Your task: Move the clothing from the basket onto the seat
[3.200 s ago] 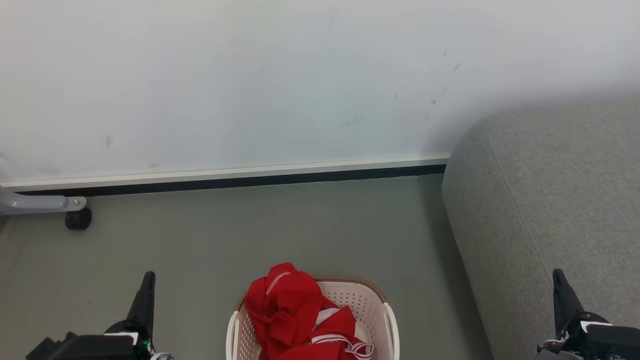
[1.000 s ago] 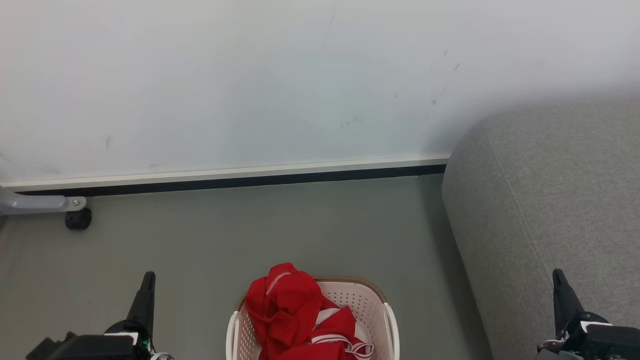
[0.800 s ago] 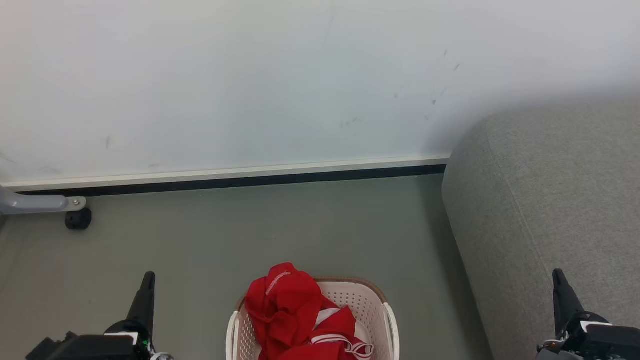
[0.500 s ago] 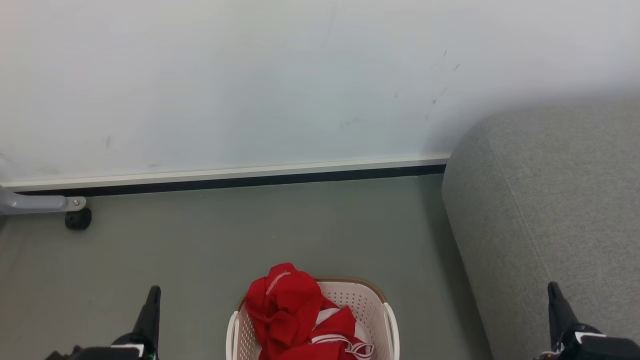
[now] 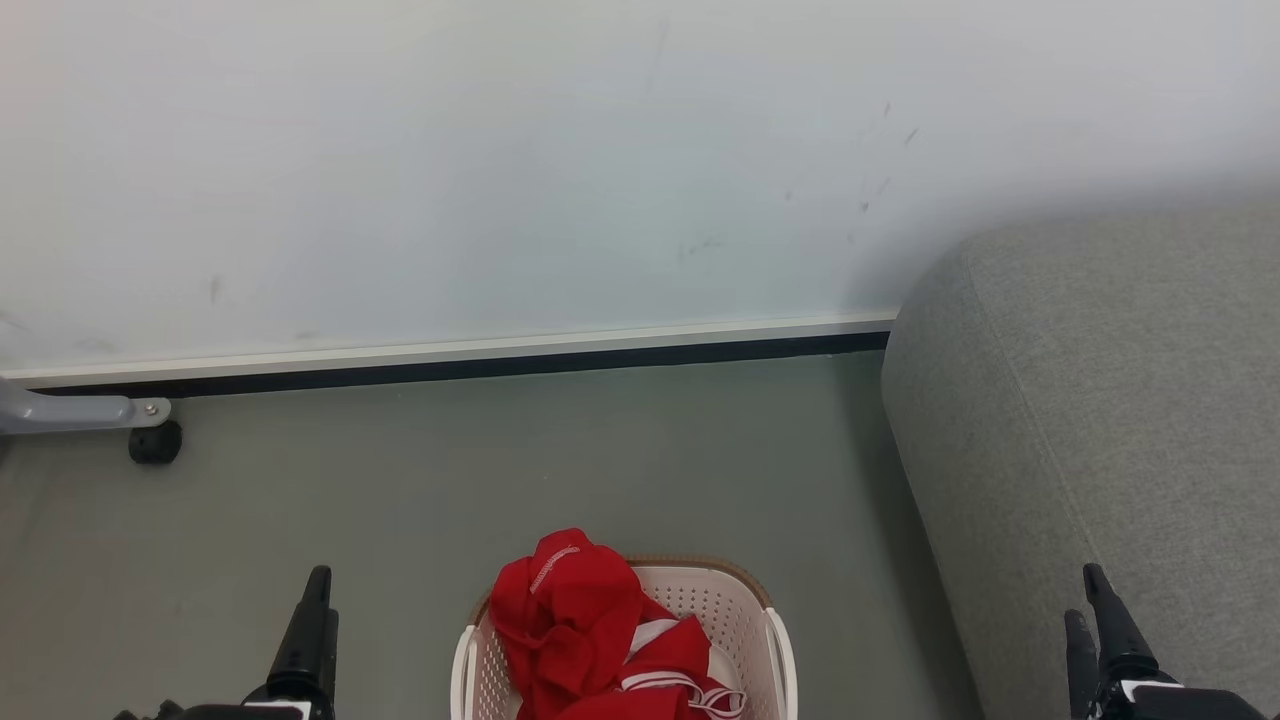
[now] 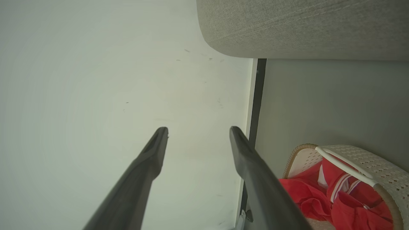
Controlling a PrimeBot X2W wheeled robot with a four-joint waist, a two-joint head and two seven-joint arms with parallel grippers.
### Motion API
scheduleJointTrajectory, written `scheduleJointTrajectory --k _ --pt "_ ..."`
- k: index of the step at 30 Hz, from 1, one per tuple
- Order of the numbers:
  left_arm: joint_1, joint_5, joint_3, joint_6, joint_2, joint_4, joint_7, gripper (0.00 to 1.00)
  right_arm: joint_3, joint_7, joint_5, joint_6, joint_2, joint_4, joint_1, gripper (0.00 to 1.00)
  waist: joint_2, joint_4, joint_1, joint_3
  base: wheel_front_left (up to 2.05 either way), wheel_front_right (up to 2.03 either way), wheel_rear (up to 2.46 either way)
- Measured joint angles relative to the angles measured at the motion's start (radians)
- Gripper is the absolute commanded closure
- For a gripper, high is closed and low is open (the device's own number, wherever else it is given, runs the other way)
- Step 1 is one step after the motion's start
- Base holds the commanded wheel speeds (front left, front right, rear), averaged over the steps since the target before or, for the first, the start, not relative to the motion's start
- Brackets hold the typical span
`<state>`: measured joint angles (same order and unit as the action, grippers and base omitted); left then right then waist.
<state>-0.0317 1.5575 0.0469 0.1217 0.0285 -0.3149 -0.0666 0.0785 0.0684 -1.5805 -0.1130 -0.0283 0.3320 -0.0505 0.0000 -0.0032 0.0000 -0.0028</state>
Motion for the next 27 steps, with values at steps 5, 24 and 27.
scheduleJointTrajectory --k 5,24,27 --pt "0.0 -0.026 -0.003 -0.009 0.0 0.013 0.012 0.0 -0.011 -0.015 0.029 0.01 0.0 -0.006 0.0 0.0 0.0 -0.001 0.0 -0.001 0.0 0.0 0.0" --pt "0.016 -0.321 -0.04 -0.071 0.015 0.097 0.084 0.0 -0.112 -0.085 0.337 0.072 -0.014 -0.067 0.0 0.0 0.0 -0.009 0.0 -0.005 0.0 0.0 0.0" --pt "0.02 -0.378 -0.051 -0.079 0.025 0.105 0.095 0.0 -0.132 -0.097 0.389 0.08 -0.02 -0.071 0.0 0.0 0.0001 -0.011 0.0 -0.005 0.0 0.0 0.0"
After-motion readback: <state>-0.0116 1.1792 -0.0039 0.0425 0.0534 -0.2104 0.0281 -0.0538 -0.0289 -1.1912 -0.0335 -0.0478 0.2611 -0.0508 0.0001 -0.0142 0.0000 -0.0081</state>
